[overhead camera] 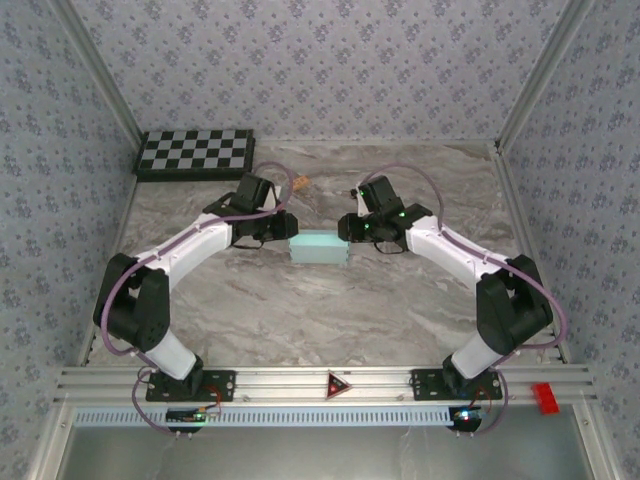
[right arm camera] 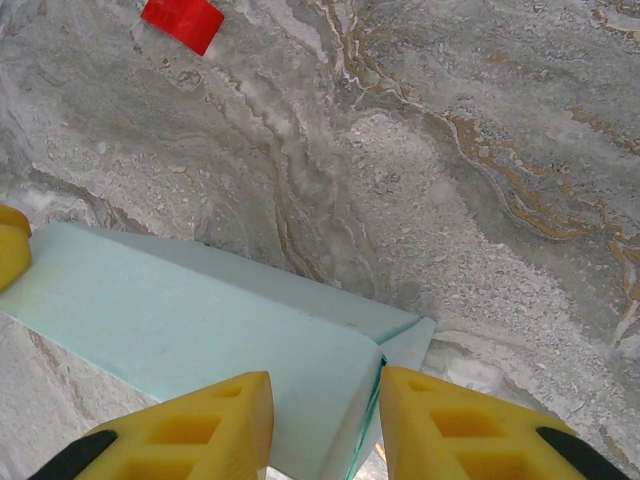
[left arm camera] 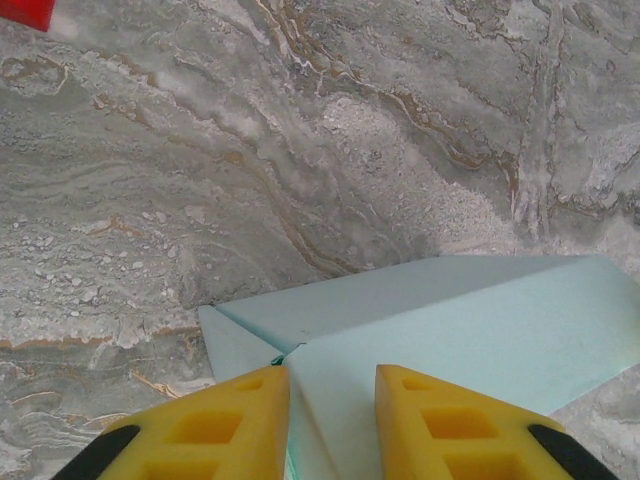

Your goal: Fold the paper box

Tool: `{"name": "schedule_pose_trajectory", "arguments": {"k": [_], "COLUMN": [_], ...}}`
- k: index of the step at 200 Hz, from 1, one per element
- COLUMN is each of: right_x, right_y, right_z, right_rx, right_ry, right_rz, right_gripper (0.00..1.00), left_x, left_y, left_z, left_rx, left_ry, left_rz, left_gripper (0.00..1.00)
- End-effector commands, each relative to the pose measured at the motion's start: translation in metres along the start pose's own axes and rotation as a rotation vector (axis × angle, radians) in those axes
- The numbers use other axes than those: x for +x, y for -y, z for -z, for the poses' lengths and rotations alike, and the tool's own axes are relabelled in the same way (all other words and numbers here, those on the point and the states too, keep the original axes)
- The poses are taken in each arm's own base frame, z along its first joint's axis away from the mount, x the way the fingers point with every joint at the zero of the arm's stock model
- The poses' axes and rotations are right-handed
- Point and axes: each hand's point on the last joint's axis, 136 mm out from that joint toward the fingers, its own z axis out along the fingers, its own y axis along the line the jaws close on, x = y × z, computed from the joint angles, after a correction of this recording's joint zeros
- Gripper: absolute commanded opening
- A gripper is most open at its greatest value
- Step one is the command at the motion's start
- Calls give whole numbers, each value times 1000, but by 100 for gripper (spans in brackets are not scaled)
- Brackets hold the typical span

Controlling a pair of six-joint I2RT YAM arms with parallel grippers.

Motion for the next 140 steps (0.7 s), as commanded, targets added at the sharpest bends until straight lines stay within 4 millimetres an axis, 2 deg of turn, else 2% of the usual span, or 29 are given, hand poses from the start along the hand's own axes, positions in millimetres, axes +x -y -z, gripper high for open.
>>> {"name": "schedule_pose_trajectory", "arguments": {"k": [1, 140], "right_x": [22, 47], "right_y": [10, 24], "right_z": [-13, -21], "right_rx": [51, 124], "right_ry": [-72, -120], "right_rz": [-11, 8], "right_gripper": [35, 31], "left_x": [20, 40], "left_y": [-14, -30], "left_z": [-1, -5], "left_rx": [-42, -89], "left_ry": [-54, -83], "left_rz": [26, 36], "left_gripper": [28, 28]}}
